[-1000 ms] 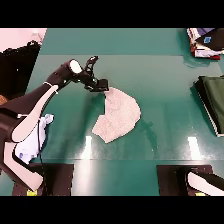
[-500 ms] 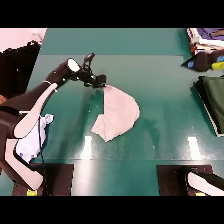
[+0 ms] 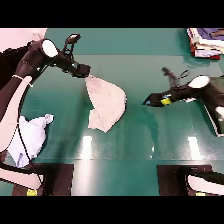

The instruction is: Fold the shirts.

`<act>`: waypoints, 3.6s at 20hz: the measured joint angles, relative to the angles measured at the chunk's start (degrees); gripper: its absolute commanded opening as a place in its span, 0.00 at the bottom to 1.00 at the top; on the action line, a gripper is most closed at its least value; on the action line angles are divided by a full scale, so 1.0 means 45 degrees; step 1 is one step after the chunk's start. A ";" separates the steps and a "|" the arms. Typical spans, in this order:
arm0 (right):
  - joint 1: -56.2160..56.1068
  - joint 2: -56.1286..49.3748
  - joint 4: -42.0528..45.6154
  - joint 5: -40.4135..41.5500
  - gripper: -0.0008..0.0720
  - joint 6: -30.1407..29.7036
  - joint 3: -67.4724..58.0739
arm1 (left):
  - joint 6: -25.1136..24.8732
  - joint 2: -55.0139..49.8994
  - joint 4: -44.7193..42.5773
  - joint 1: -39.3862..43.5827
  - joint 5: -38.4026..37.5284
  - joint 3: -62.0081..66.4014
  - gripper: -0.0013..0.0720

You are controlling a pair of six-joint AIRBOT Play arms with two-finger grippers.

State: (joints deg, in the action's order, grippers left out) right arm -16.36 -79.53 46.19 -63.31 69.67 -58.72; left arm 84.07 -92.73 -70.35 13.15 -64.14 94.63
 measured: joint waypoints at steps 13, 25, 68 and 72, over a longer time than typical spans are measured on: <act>-0.2210 -0.5610 -0.2030 0.1224 0.14 -0.0282 -0.4473 | -0.0117 0.0175 -0.0311 -0.0029 -0.0811 0.0010 0.05; -0.1103 -0.3322 0.0923 -0.0806 0.02 -0.0131 -0.7985 | -0.0121 0.3857 -0.0840 -0.0029 -0.0296 0.0024 0.05; -0.0087 -0.2516 0.4435 -0.4036 0.02 0.1685 -0.5372 | -0.1277 0.2443 0.1088 0.1841 -0.0311 -0.3002 0.60; -0.0155 -0.2506 0.4114 -0.4167 0.03 0.1627 -0.5367 | -0.0597 0.1059 0.1234 0.0767 0.1156 -0.1753 0.60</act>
State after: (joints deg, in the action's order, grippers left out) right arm -17.06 -90.80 64.71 -82.06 76.99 -82.87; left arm 81.38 -87.96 -64.79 16.60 -58.94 86.74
